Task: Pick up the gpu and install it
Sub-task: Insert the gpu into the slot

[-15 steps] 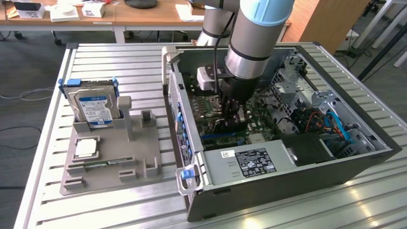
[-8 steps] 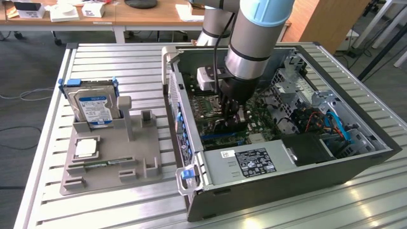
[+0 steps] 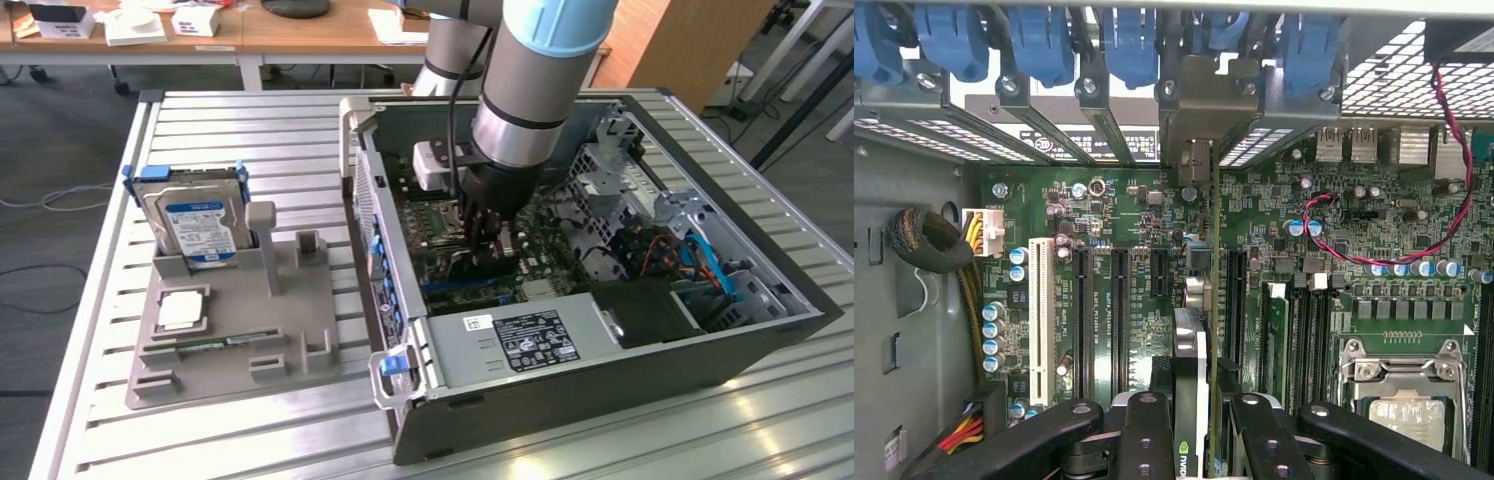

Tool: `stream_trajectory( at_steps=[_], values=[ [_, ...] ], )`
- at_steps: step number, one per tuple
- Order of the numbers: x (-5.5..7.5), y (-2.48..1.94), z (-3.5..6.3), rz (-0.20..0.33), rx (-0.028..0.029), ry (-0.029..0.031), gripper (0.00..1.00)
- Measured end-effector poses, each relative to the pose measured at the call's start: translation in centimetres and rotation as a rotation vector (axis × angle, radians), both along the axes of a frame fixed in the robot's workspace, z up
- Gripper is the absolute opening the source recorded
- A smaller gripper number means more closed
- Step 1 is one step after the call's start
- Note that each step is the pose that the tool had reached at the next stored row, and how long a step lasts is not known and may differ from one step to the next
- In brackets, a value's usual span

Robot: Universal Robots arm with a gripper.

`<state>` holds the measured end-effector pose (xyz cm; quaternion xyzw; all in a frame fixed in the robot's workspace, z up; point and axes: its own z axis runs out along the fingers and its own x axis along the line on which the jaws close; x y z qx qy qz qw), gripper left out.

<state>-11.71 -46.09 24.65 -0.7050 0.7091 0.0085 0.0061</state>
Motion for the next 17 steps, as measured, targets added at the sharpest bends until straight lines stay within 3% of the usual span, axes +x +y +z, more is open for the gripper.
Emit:
stream_trajectory(
  at_steps=[17],
  values=[
    [0.00,0.00,-0.22,0.000,0.0001,-0.0001,0.27]
  ],
)
